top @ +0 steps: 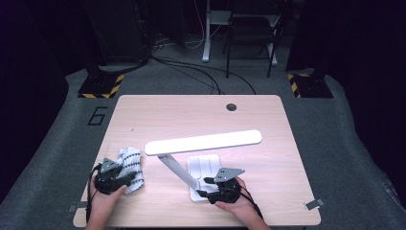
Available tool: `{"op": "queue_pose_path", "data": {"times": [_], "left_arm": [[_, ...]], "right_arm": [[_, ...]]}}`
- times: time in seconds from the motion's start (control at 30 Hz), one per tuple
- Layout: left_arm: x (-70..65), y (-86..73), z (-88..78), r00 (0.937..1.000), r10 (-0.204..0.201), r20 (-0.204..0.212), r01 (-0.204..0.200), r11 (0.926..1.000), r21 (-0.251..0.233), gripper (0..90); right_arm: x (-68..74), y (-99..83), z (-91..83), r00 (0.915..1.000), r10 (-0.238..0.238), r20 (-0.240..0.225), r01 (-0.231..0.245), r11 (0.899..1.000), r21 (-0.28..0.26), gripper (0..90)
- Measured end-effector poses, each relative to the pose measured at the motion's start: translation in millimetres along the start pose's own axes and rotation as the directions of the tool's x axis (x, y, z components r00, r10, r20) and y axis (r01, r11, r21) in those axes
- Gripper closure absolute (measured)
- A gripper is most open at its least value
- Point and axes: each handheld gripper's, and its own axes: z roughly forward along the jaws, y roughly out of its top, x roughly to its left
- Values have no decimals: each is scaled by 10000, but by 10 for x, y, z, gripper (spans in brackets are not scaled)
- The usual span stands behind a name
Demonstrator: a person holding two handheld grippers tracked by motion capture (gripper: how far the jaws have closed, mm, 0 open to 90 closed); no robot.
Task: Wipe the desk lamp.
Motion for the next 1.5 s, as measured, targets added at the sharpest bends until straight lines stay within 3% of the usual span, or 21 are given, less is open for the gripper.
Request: {"op": "queue_pose_path", "data": {"times": [0.13, 0.23, 0.57, 0.7, 0.77, 0.9, 1.1, 1.23, 1.5], "left_arm": [[-18, 11, -1, 9996, 148, -230, -148, 9999, -32, 348], [-21, 32, -8, 9995, 252, -215, -249, 9996, 136, 331], [-48, 59, -62, 9990, 412, -187, -412, 9992, 3, 277], [-44, 61, -84, 9991, 325, -261, -333, 9990, -288, 274], [-37, 63, -122, 10000, 20, 84, -16, 9988, -486, 274], [-48, 89, -203, 9999, -20, 118, 29, 9969, -790, 274], [-114, 135, -267, 9996, 274, 29, -269, 9941, -1048, 279], [-163, 172, -317, 9990, 350, 260, -317, 9927, -1167, 283], [-297, 241, -391, 9958, 766, 511, -679, 9856, -1551, 290]], "right_arm": [[-6, -14, 6, 10000, 77, -7, -77, 10000, 40, 437], [-22, -17, 0, 9999, 77, -70, -77, 10000, 18, 438], [-27, -17, -53, 9996, 221, 165, -218, 9997, -142, 438], [-23, -14, -53, 9996, 208, 211, -205, 9997, -139, 438], [-21, -5, -62, 9996, 157, 224, -153, 9997, -176, 437], [-23, 7, -65, 9997, 80, 247, -74, 9997, -246, 437], [-30, 12, -68, 9996, 128, 252, -123, 9997, -213, 436], [-37, 19, -99, 9995, 22, 327, -13, 9996, -283, 436], [-98, 27, -253, 9974, 294, 660, -249, 9973, -691, 435]]}}
